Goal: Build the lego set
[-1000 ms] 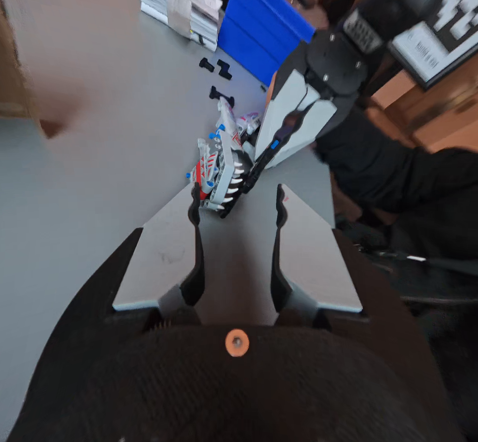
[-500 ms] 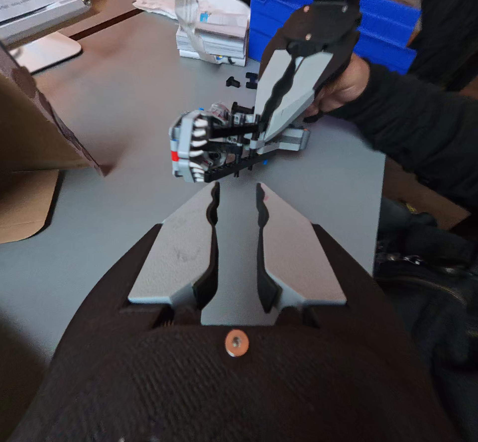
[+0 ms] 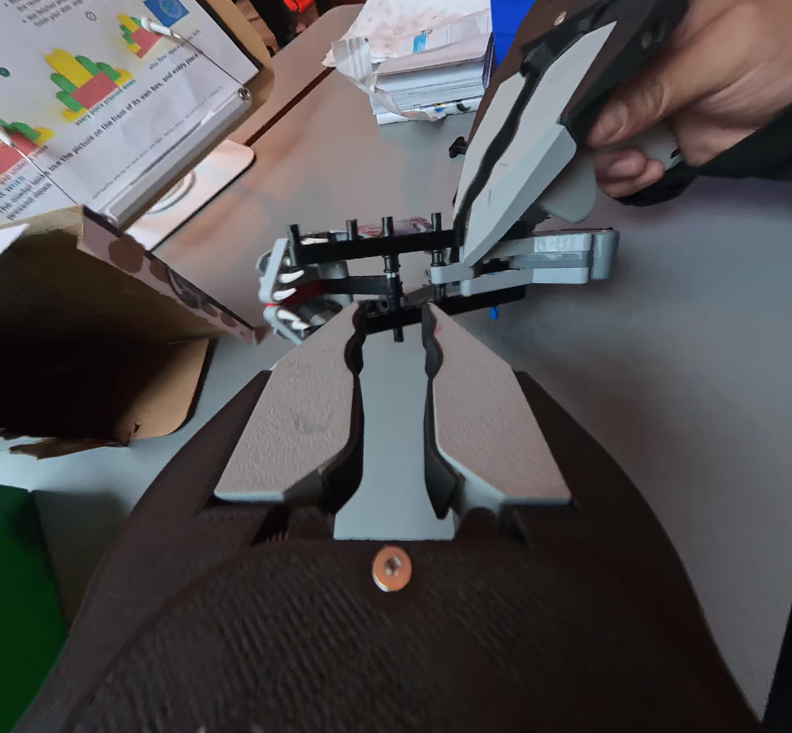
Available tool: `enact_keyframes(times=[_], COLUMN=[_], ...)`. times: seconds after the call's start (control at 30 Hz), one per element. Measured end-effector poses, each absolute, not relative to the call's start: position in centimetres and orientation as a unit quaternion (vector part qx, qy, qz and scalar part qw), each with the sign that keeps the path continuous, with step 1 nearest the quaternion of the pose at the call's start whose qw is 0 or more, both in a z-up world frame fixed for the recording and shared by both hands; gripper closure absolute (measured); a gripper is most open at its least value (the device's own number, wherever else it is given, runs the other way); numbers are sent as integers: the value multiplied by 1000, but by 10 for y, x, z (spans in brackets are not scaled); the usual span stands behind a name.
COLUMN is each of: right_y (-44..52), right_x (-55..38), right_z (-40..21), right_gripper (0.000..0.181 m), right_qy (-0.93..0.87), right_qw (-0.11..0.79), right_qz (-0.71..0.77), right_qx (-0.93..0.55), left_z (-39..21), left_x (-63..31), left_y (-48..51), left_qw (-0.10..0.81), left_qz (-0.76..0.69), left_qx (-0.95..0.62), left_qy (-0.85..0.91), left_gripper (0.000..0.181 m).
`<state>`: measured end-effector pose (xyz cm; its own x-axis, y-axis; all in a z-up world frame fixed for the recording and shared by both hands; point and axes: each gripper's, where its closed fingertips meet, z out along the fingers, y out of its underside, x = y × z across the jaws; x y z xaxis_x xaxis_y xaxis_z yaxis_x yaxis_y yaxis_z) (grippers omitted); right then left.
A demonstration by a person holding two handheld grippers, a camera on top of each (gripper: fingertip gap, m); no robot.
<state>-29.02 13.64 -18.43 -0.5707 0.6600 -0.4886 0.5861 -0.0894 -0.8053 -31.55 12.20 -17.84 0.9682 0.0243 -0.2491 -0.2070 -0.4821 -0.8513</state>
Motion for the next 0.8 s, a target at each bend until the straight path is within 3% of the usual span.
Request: enact_keyframes(times=[0.8], right_y=[128], right_x=[-301], right_z=[-189], right_gripper=[177], right_qy=[-629], right_qw=[-13], right_qz=[587], right_qx=[-509], left_z=[-185], left_x=[-334], left_y=[131], left_qw=[491], left_qz=[299], left_qx=[-813], left_qy=[85], left_gripper=[170])
